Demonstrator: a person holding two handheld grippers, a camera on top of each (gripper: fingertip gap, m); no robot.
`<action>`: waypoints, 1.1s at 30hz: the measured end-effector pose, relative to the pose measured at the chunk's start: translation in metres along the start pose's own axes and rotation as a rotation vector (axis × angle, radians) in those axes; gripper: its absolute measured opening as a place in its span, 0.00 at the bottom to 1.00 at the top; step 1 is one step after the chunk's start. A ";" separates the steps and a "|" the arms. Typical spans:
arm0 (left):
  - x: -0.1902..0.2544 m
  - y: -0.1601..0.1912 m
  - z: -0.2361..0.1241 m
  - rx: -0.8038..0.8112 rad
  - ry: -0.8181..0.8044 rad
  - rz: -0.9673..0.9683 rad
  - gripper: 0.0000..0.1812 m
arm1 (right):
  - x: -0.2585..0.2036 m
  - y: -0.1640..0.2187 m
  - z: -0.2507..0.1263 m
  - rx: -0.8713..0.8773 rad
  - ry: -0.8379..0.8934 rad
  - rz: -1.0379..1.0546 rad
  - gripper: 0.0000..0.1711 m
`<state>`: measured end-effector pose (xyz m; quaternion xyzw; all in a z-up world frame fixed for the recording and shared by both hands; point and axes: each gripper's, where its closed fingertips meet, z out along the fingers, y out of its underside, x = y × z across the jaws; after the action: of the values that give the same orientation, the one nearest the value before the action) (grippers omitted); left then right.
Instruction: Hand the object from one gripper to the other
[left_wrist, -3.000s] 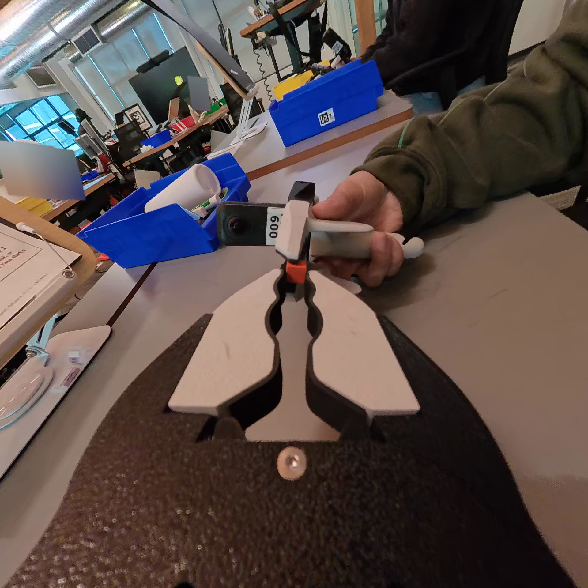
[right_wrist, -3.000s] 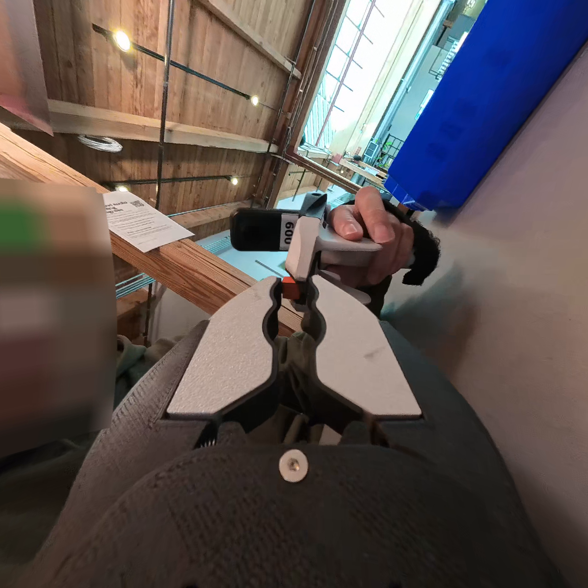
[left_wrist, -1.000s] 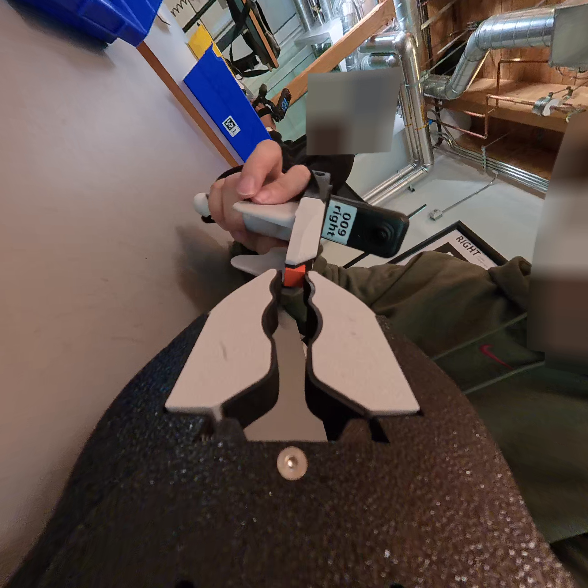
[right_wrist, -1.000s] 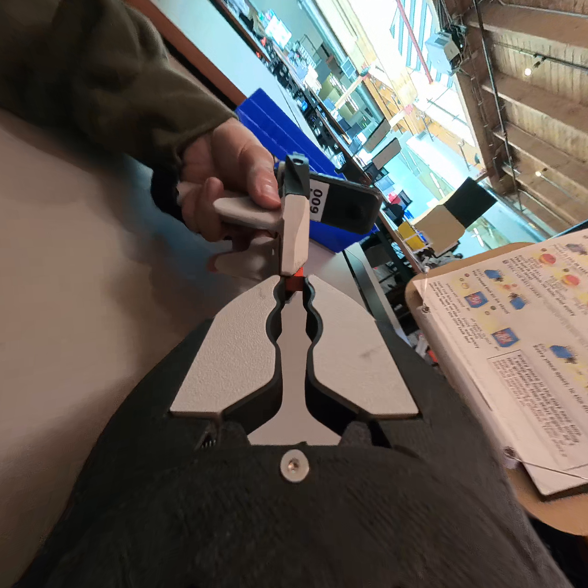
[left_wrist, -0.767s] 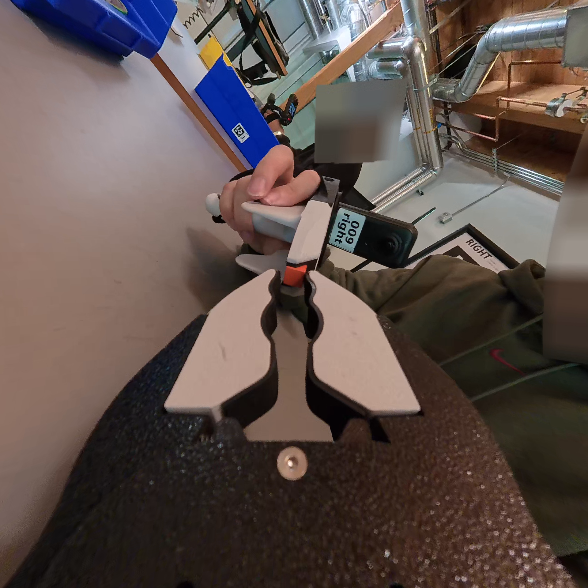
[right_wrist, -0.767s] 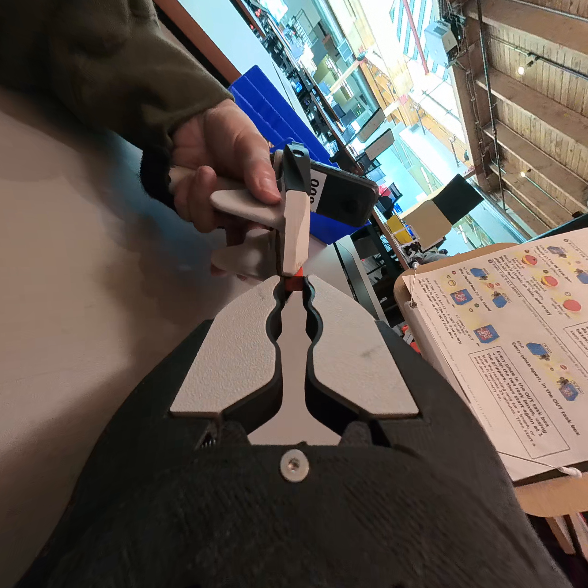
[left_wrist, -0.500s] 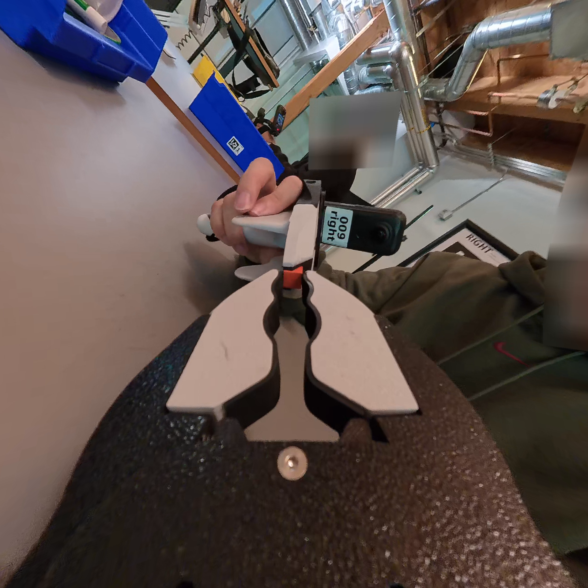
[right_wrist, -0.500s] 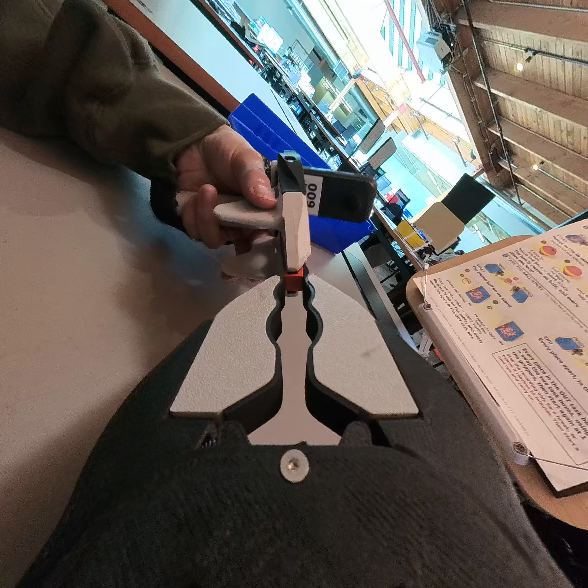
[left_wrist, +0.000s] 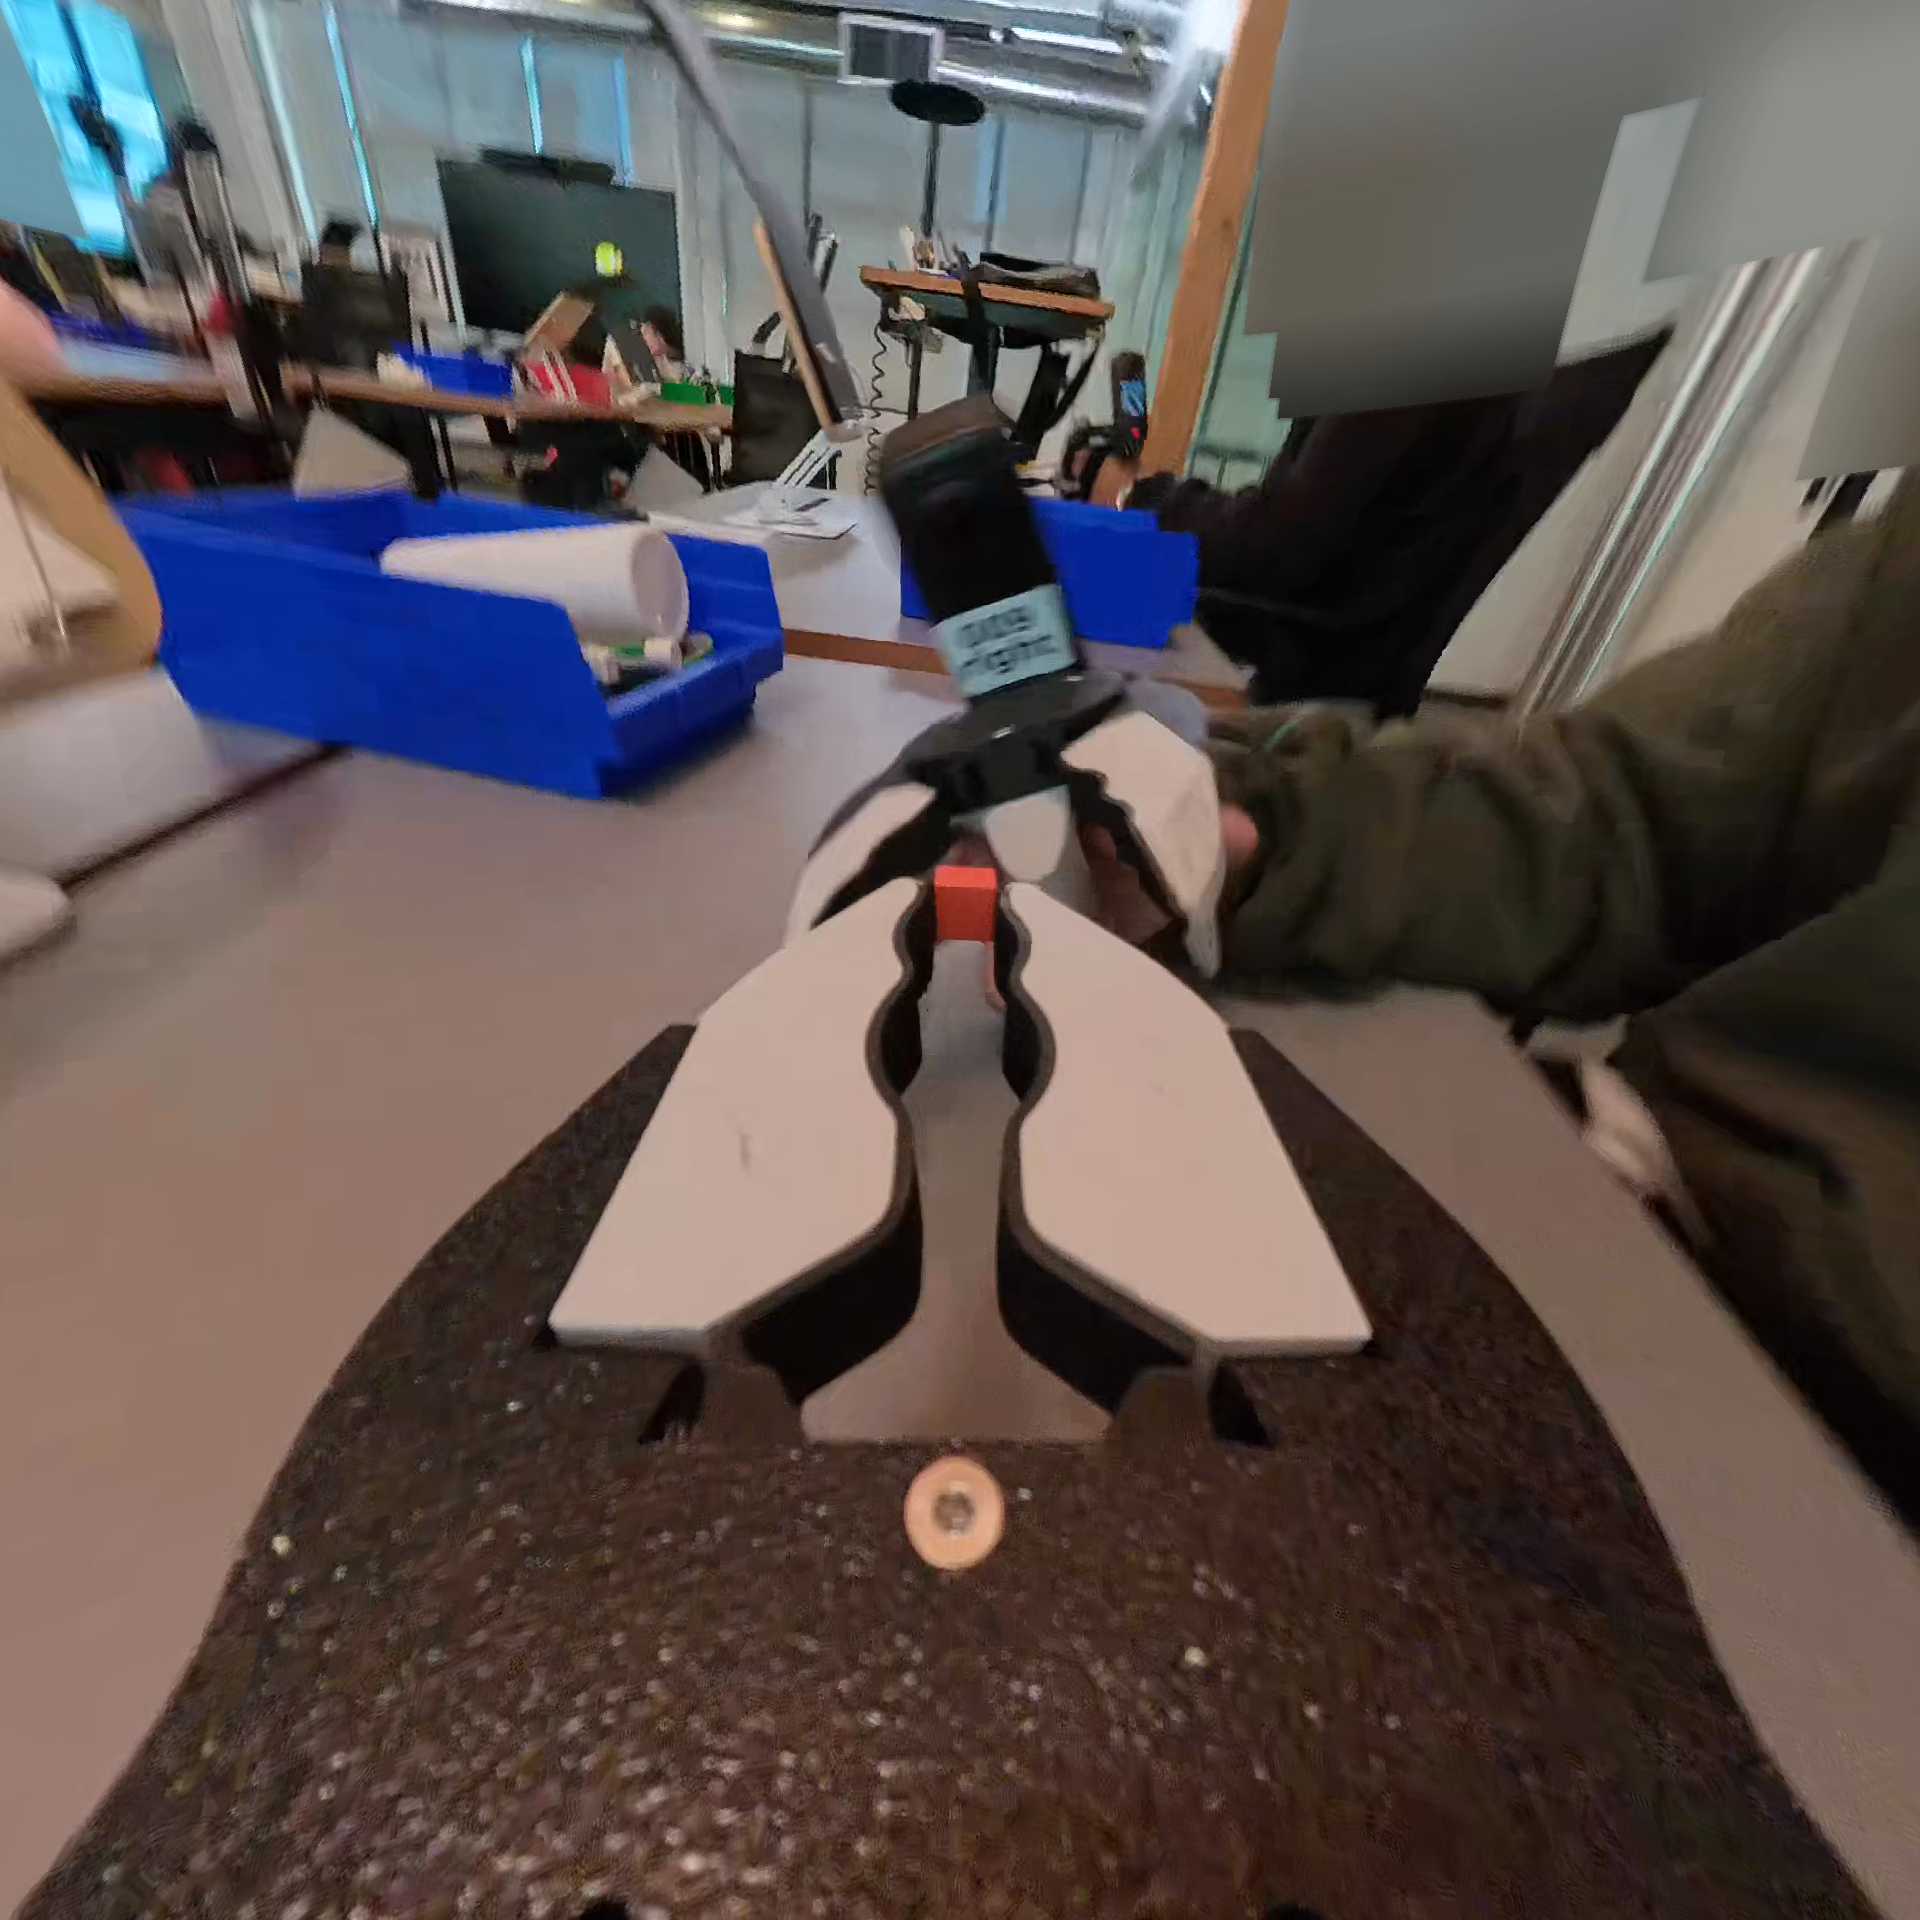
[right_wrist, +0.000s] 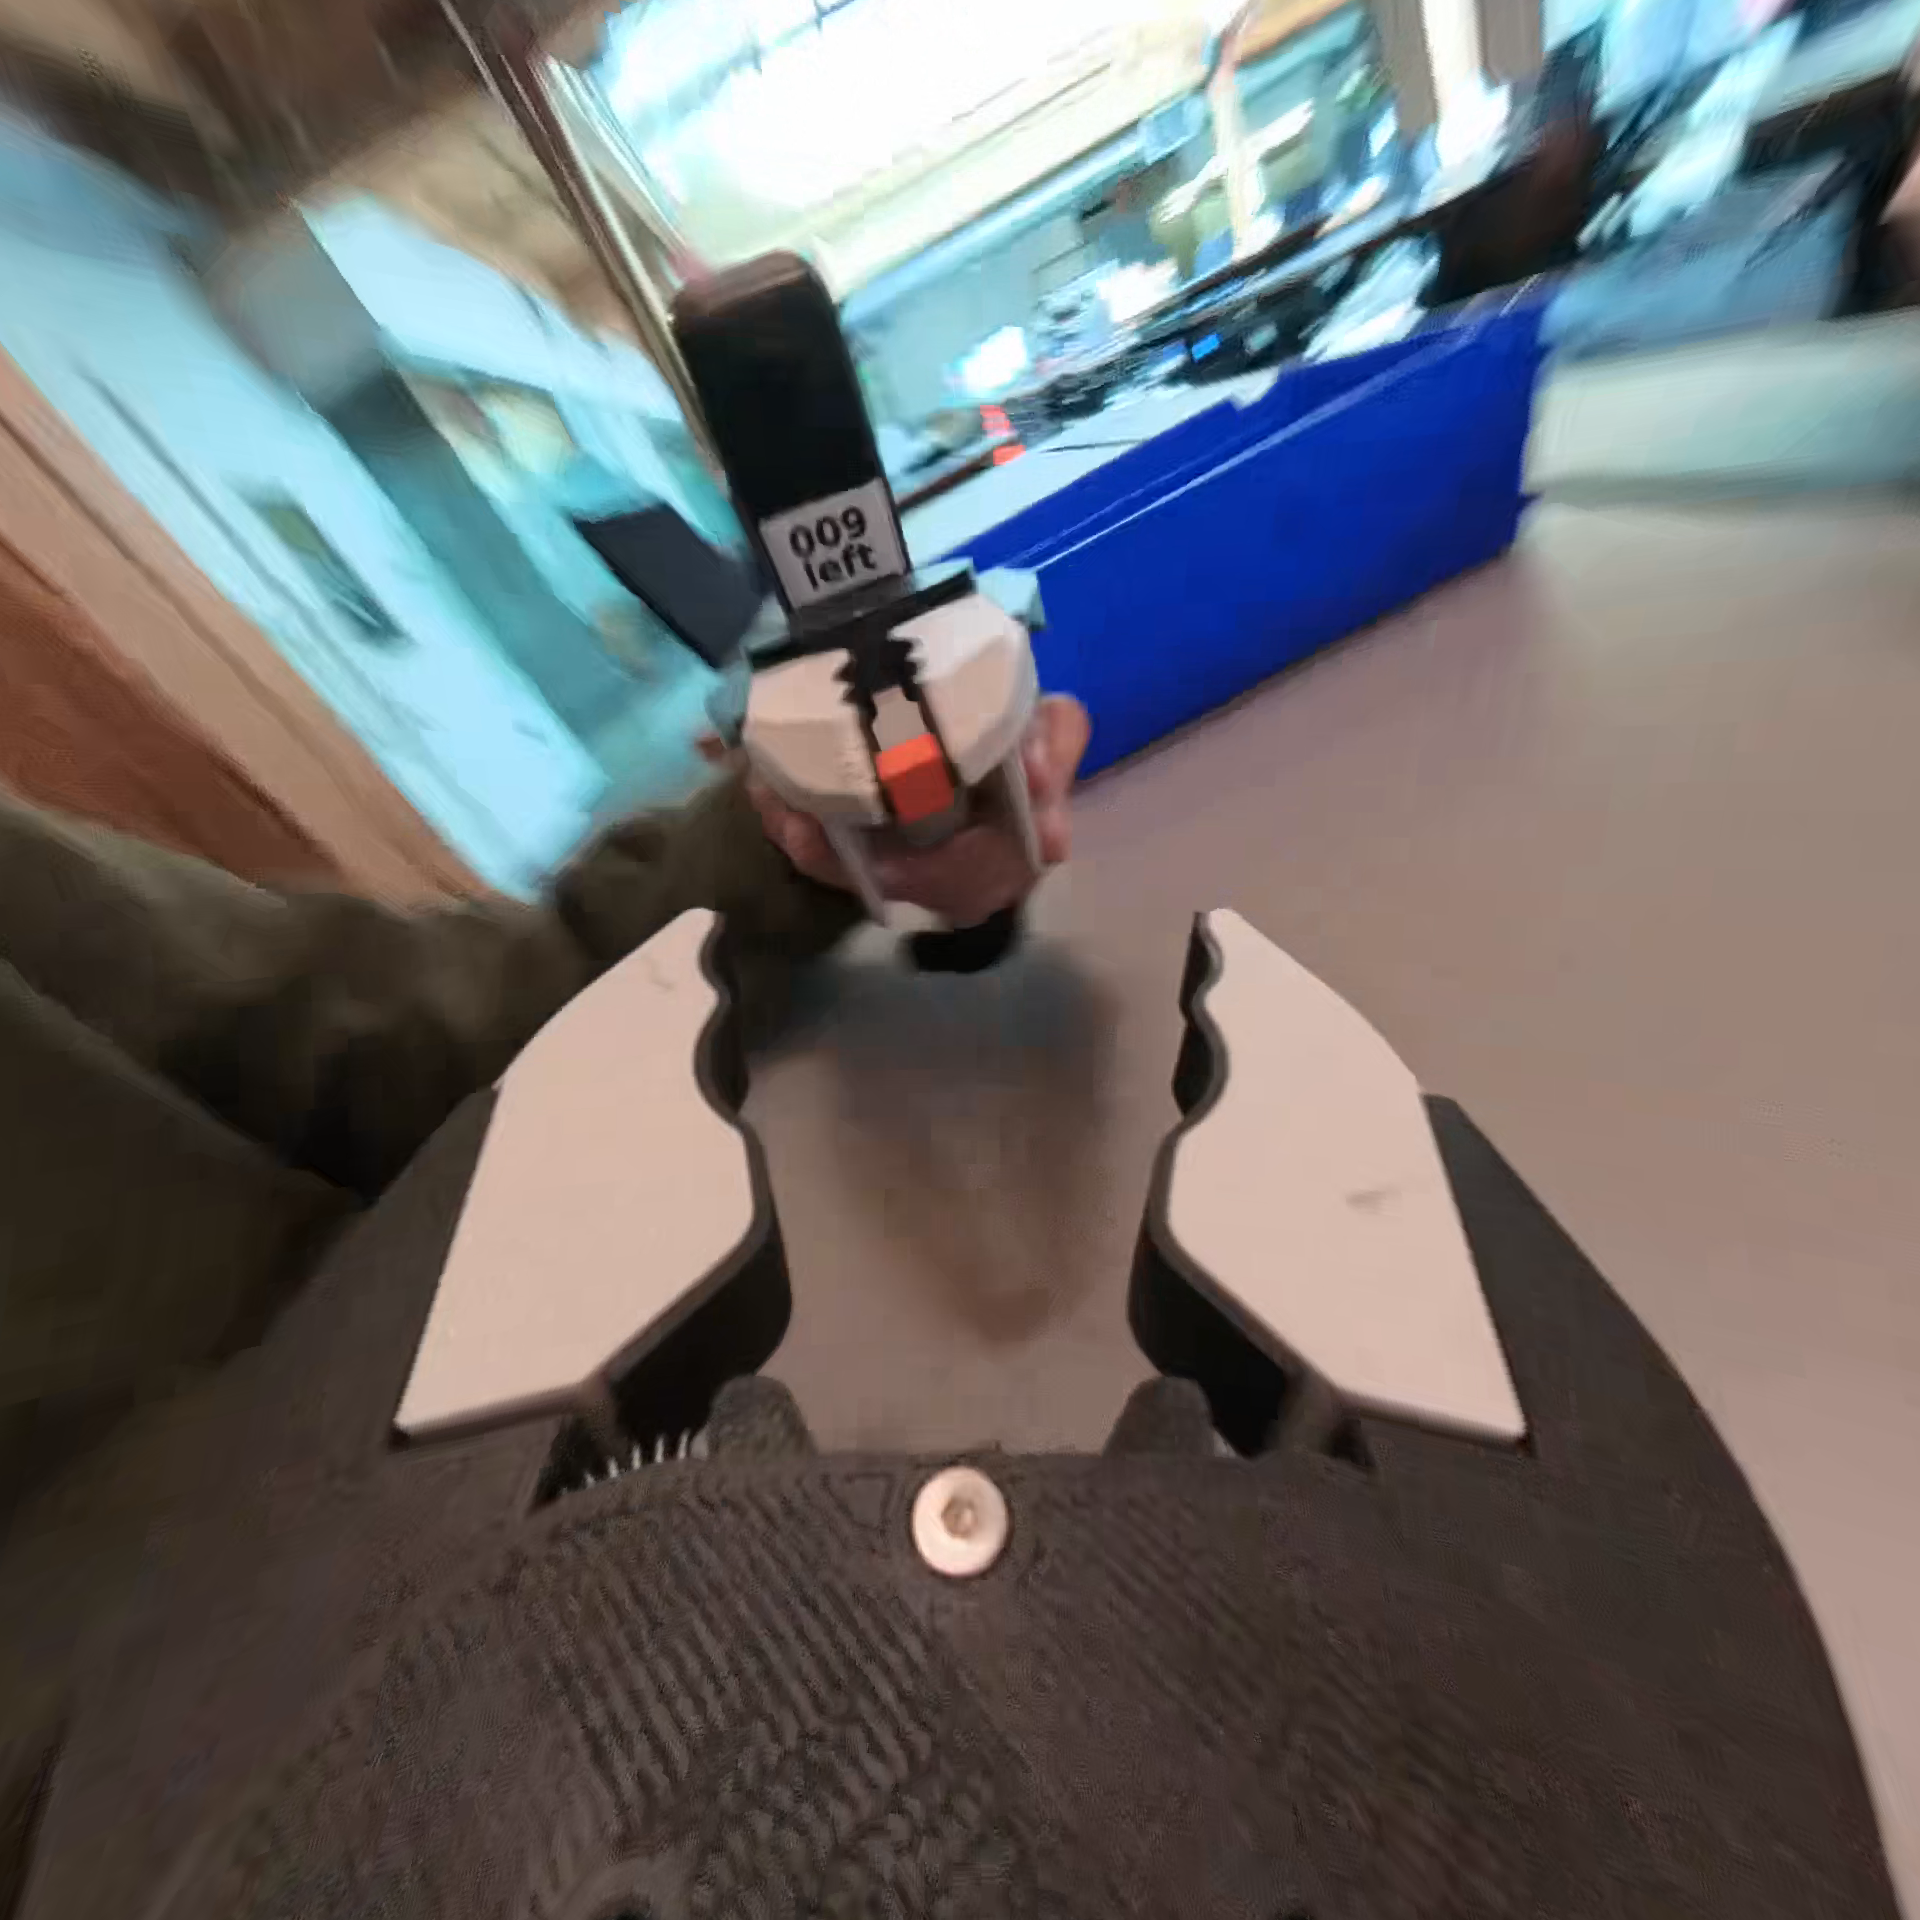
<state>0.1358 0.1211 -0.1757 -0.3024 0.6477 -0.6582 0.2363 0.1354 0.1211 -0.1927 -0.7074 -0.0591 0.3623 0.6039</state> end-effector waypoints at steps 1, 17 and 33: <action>0.006 -0.001 0.002 -0.010 0.006 0.085 0.05 | -0.006 0.000 0.002 0.020 -0.092 0.164 0.50; 0.007 0.012 0.014 -0.119 -0.070 0.388 0.06 | -0.017 -0.009 -0.003 0.166 -0.404 0.644 0.08; -0.017 0.010 0.012 -0.048 -0.081 -0.345 0.23 | 0.007 -0.014 -0.014 0.011 0.138 -0.412 0.06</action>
<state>0.1555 0.1244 -0.1873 -0.4409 0.5917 -0.6606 0.1382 0.1532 0.1173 -0.1826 -0.7002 -0.1589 0.1826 0.6717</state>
